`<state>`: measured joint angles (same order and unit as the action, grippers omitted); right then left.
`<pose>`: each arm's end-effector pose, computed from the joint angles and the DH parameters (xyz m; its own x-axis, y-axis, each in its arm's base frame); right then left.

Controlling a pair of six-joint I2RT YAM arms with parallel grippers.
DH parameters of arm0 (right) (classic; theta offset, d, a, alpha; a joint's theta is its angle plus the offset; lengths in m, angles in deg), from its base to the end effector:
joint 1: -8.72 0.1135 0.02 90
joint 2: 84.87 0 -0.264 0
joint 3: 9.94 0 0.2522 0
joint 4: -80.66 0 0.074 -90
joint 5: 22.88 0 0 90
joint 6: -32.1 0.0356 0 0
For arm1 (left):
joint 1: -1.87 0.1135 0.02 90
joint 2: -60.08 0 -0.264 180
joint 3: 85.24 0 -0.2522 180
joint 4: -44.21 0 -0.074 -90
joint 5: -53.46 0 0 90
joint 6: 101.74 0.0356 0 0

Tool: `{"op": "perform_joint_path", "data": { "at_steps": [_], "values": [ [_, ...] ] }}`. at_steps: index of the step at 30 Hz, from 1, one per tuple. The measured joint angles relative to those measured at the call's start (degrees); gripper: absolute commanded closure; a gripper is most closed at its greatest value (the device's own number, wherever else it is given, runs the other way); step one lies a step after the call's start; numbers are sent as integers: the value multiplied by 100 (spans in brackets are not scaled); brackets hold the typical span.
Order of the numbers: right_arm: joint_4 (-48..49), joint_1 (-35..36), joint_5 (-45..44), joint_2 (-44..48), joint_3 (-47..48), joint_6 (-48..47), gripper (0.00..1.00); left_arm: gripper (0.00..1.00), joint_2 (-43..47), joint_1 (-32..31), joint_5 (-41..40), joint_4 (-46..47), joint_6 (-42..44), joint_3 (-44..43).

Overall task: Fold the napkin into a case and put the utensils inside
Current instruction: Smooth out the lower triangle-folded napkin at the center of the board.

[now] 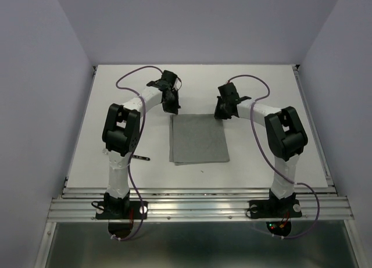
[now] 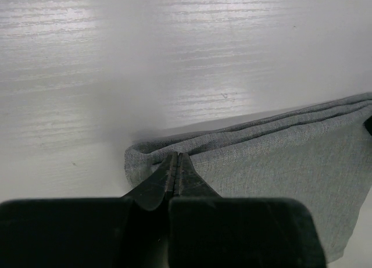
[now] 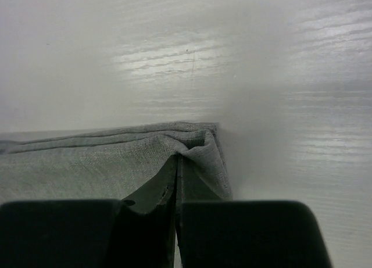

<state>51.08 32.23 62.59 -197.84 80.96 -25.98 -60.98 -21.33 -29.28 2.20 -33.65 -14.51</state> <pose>0.3905 0.1668 0.1759 -0.7969 0.2281 -0.5594 0.0808 0.9579 0.2755 0.4281 -0.1884 0.1999 -0.8596 -0.0343 -0.5099 0.1494 0.9373 -0.3150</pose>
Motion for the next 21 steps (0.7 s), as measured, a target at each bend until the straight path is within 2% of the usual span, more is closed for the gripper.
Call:
{"op": "perform_joint_path", "data": {
  "at_steps": [13,21],
  "values": [
    [15,-22,-76,-284,184,-63,99,100,131,0,-234,127,-24,149],
    [48,-22,166,527,-219,-81,99,100,1040,-48,-310,157,-90,608]
  ]
}}
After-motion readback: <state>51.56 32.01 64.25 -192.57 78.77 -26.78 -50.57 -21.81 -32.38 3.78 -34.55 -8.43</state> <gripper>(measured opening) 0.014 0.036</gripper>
